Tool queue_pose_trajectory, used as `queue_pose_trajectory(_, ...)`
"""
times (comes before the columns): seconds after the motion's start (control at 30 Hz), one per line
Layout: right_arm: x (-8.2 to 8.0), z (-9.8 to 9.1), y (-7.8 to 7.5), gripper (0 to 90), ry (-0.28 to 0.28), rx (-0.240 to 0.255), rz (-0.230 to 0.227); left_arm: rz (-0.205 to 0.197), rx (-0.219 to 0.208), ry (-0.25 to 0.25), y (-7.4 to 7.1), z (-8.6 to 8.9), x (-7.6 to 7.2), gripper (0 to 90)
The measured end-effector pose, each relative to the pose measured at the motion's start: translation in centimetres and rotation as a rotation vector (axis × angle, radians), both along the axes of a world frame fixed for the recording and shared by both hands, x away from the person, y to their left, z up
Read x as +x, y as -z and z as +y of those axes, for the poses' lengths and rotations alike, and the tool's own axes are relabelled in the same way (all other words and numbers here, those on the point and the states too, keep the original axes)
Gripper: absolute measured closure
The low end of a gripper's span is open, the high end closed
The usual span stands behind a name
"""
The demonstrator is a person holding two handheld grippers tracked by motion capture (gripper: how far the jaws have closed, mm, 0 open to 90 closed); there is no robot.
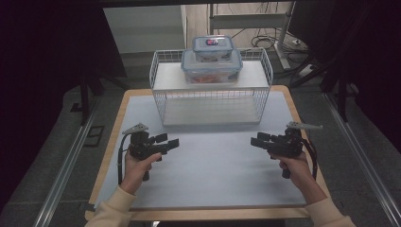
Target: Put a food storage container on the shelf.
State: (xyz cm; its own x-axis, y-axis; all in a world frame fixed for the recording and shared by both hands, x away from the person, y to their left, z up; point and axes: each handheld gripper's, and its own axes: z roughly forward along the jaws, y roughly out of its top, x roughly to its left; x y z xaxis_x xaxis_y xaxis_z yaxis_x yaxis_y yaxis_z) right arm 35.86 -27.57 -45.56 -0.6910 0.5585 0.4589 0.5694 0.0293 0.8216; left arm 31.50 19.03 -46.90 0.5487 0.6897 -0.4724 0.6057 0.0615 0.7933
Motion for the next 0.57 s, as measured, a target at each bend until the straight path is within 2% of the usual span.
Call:
queue_pose_trajectory(0.1,-0.4,0.0,1.4,38.1,0.003,-0.023,0.018,0.015,0.0,-0.009,1.0,0.1,-0.4,27.2)
queue_pose_trajectory(0.2,-0.6,0.1,2.4,36.6,-0.001,-0.065,0.032,0.032,0.009,-0.008,1.8,0.1,-0.4,27.0)
queue_pose_trajectory(0.33,-0.6,0.0,2.1,36.5,0.008,-0.049,0.023,0.027,0.011,-0.003,1.8,-0.1,-0.4,27.0)
queue_pose_trajectory(0.57,-0.9,-0.1,1.9,28.8,0.016,-0.068,0.001,0.029,0.023,0.002,2.1,-0.3,-0.4,26.1)
